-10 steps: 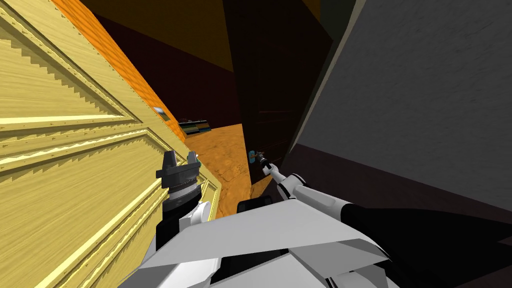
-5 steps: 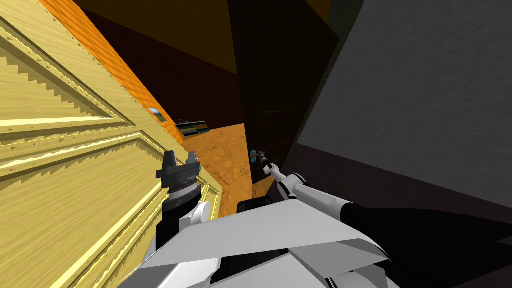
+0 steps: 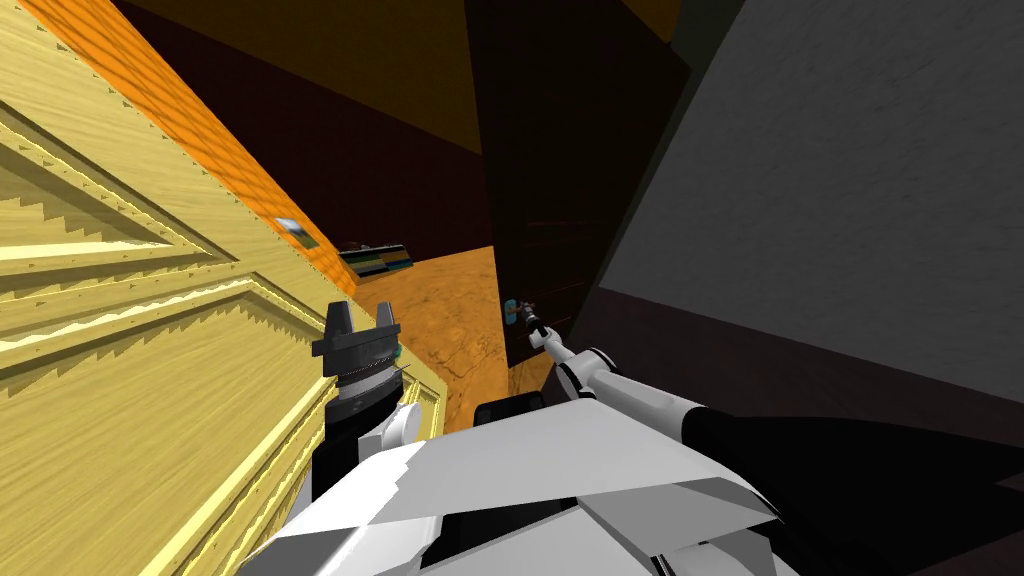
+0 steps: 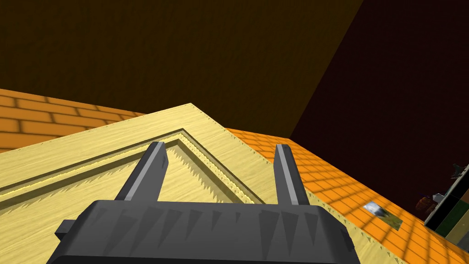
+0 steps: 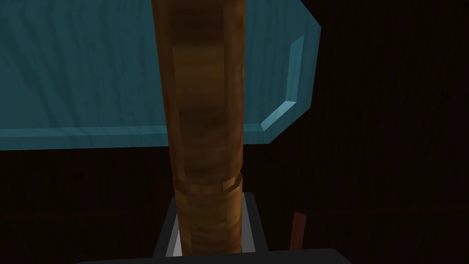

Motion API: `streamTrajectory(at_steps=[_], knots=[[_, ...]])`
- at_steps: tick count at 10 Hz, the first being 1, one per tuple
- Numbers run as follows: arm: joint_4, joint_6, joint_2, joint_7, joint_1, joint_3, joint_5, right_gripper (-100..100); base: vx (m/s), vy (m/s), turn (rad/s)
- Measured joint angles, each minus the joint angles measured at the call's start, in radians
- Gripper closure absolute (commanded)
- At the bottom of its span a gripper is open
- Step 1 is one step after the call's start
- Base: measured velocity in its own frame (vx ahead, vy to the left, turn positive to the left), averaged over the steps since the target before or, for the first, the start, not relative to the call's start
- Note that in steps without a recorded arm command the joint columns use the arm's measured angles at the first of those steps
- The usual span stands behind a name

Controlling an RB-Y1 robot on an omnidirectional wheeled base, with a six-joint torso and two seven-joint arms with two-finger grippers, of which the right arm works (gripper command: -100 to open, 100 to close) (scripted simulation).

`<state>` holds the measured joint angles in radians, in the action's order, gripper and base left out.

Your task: Push the door open

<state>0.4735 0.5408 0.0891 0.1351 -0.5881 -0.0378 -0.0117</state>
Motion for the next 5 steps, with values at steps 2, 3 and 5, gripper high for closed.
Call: streamTrajectory(at_steps=[2,3,5], knots=[[-0.008,0.003,0.008,-0.004,-0.007,0.012,-0.005,100,0.096,0.031,-0.052],[-0.027,0.012,0.002,-0.018,-0.011,0.023,-0.013,100,0.201,0.029,-0.038],[0.093,-0.051,-0.010,-0.052,0.056,0.031,-0.020,100,0.176,-0.006,-0.023]])
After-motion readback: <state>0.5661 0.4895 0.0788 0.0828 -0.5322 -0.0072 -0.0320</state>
